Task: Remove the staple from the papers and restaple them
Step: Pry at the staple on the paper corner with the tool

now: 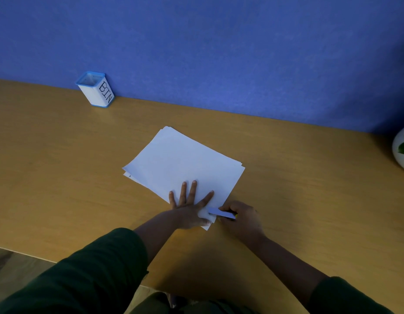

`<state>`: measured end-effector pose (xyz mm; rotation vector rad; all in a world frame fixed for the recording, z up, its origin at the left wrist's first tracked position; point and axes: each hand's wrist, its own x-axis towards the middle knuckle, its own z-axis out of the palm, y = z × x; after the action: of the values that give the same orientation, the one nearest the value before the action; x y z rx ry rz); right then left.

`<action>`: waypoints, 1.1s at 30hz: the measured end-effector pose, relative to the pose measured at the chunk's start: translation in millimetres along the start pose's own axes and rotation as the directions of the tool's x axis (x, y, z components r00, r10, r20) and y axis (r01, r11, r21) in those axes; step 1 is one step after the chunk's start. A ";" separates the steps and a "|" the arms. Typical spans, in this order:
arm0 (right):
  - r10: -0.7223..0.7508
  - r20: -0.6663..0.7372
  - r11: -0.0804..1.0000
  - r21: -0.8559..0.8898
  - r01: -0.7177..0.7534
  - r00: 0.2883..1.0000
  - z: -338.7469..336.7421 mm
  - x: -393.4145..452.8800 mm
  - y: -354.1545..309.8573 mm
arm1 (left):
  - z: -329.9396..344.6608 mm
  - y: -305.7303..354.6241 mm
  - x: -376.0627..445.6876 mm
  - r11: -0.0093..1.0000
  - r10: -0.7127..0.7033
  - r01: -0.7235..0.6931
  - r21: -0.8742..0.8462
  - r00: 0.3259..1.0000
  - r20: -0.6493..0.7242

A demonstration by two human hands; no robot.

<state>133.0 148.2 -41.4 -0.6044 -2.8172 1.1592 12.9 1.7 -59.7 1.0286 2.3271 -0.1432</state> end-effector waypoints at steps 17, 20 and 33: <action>-0.043 0.011 0.999 -0.024 0.044 0.999 0.5 4.8 -5.5 | 0.2 0.8 -1.3 1.000 -0.006 0.006 0.016 1.000 -0.020; -0.021 0.032 0.999 -0.039 0.022 0.999 -6.6 3.2 1.2 | 0.4 1.2 -1.5 1.000 -0.011 0.011 0.026 1.000 -0.027; -0.072 0.013 0.995 -0.064 0.073 0.997 6.6 5.7 -10.9 | -7.9 6.3 -6.9 0.999 -0.014 0.014 0.029 1.000 0.009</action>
<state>122.9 138.9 -39.4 -0.4968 -2.8690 1.0664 17.3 4.2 -48.5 1.0243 2.3304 -0.1878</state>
